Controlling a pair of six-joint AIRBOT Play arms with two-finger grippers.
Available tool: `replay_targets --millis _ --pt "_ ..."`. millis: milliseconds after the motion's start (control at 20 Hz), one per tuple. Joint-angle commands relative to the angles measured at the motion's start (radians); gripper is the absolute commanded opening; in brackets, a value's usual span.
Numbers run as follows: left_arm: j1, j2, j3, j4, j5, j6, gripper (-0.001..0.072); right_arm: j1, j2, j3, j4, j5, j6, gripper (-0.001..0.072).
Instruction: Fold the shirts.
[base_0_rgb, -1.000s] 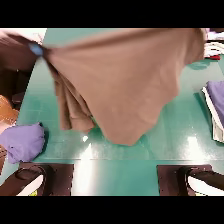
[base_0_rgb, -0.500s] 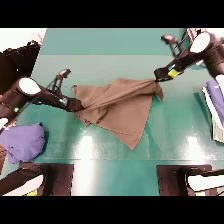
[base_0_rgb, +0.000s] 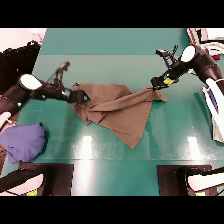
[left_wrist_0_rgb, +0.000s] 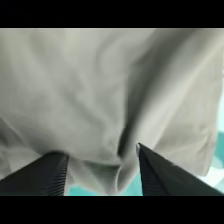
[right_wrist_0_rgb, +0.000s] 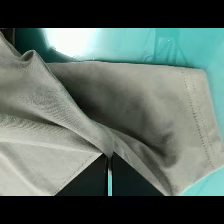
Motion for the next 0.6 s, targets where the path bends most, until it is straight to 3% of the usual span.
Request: replay_targets --millis 0,100,250,550 --pt "0.071 -0.003 0.144 0.063 0.006 -0.018 0.05 0.001 0.01 -0.002 0.001 -0.001 0.0 0.0012" --pt "0.132 -0.025 0.17 0.168 0.066 -0.121 0.05 0.001 0.024 -0.002 0.001 -0.005 0.0 0.0012" --pt "0.185 -0.14 0.17 0.195 0.038 -0.147 0.05 0.001 0.039 -0.002 0.001 -0.012 0.0 0.0012" --pt "0.188 -0.393 0.17 -0.02 0.055 -0.142 0.0501 0.02 0.038 -0.002 0.0 -0.011 0.0 0.0012"
